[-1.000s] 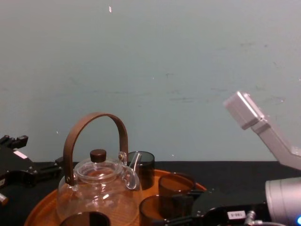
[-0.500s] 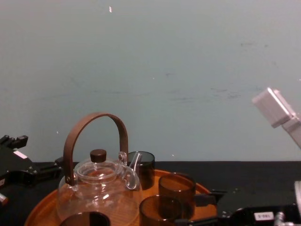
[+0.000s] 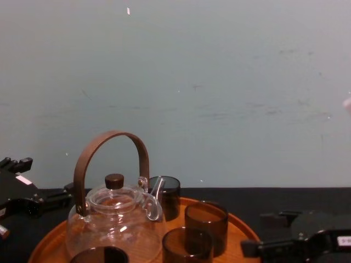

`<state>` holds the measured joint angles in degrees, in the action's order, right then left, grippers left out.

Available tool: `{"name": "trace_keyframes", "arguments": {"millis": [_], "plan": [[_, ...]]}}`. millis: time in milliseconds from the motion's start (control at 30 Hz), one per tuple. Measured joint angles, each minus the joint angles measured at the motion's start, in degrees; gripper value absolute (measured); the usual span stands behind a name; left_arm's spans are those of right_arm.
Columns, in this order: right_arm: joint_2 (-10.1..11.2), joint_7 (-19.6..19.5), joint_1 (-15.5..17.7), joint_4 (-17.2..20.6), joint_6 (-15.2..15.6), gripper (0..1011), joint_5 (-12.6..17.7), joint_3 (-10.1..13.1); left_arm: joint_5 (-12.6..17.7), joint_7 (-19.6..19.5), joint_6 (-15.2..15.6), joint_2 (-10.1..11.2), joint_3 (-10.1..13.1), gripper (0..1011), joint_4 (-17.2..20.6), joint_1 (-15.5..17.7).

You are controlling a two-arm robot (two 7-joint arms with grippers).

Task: Pick up the glass from the table and place it on the tray.

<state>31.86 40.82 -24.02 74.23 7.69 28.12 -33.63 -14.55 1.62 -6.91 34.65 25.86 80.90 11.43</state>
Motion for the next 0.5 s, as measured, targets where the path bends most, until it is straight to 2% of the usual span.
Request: {"name": "trace_keyframes", "arguments": {"millis": [267, 500], "plan": [[1.1, -1.2, 0.6, -0.4, -0.8, 1002, 1.8, 2.4, 0.0, 0.0, 0.0, 0.0, 0.0, 1001, 0.0, 0.0], [0.7, -3.0, 0.4, -2.0, -1.7, 1002, 2.6, 4.4, 0.0, 0.0, 0.0, 0.0, 0.0, 1001, 0.0, 0.0]]}}
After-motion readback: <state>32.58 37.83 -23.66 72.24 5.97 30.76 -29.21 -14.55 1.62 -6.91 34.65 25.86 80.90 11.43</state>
